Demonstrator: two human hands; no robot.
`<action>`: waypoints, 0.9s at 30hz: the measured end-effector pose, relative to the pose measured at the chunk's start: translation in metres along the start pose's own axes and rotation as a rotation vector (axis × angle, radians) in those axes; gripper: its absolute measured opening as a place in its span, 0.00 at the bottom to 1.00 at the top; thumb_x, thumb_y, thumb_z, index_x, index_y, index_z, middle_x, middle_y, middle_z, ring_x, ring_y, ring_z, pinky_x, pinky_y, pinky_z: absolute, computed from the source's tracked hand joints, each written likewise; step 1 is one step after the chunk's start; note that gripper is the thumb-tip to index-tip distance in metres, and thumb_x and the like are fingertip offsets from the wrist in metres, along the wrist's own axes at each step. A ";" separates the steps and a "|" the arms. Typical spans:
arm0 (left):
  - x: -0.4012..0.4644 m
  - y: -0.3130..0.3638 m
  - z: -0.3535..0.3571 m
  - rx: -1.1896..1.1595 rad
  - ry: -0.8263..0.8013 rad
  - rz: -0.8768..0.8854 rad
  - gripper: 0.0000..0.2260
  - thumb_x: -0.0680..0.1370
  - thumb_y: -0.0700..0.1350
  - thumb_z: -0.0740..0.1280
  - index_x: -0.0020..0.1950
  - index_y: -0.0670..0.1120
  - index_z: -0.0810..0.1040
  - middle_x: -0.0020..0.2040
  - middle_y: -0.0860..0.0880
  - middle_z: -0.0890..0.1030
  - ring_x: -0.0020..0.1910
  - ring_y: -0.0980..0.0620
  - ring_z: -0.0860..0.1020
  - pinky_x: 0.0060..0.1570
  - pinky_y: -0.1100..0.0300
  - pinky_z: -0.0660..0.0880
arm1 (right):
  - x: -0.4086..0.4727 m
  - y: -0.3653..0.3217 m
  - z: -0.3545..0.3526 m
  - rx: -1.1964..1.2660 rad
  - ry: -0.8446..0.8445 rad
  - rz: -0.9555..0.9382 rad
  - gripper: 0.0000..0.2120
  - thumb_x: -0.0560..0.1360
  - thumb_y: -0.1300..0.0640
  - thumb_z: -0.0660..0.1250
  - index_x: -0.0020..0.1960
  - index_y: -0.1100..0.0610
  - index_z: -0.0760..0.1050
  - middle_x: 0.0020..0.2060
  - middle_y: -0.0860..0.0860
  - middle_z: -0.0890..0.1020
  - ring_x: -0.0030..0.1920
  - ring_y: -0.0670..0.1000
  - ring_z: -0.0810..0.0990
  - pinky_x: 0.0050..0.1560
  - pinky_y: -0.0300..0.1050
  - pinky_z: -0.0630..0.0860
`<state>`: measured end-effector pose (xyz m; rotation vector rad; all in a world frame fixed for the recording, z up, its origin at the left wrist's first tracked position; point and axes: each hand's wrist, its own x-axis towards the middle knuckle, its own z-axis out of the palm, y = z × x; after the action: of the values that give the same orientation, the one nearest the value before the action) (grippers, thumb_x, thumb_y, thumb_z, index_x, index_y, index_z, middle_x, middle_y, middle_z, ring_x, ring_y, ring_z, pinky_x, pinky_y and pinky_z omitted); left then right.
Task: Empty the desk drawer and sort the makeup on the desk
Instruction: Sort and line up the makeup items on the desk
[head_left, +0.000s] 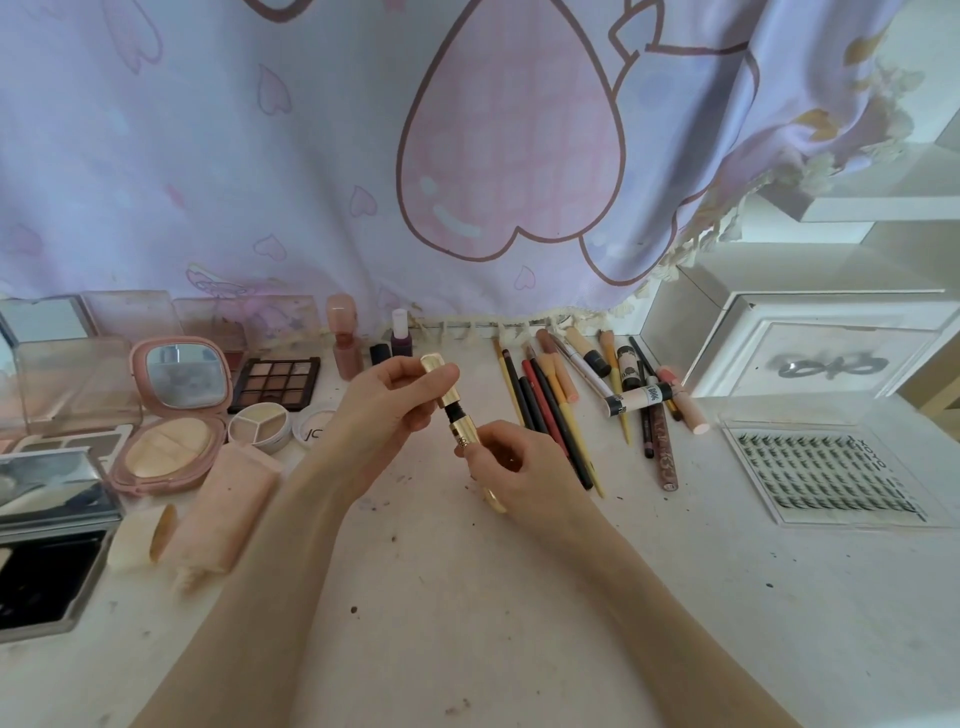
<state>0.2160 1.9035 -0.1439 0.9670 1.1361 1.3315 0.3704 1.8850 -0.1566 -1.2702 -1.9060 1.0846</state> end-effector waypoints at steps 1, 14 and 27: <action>0.001 0.000 -0.001 0.038 0.033 -0.020 0.16 0.63 0.48 0.73 0.43 0.41 0.75 0.32 0.49 0.74 0.31 0.55 0.67 0.31 0.64 0.64 | 0.000 0.000 0.000 -0.031 0.005 0.009 0.05 0.76 0.54 0.63 0.46 0.52 0.77 0.36 0.46 0.77 0.36 0.43 0.72 0.38 0.33 0.68; -0.001 0.007 -0.018 0.970 0.107 0.162 0.08 0.75 0.52 0.67 0.50 0.50 0.77 0.42 0.54 0.79 0.42 0.58 0.76 0.41 0.66 0.72 | -0.002 -0.022 0.016 -0.197 -0.132 0.198 0.11 0.74 0.48 0.68 0.51 0.55 0.77 0.43 0.51 0.81 0.38 0.45 0.76 0.40 0.37 0.74; -0.004 0.027 -0.039 0.614 0.400 0.397 0.08 0.79 0.41 0.60 0.46 0.44 0.78 0.35 0.48 0.79 0.29 0.64 0.75 0.32 0.75 0.69 | -0.003 -0.045 0.054 -0.219 -0.074 0.172 0.17 0.74 0.47 0.68 0.52 0.60 0.79 0.45 0.55 0.82 0.45 0.54 0.80 0.50 0.50 0.78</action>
<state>0.1722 1.8964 -0.1258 1.4659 1.7895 1.5696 0.3073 1.8563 -0.1444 -1.5591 -2.0452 1.0420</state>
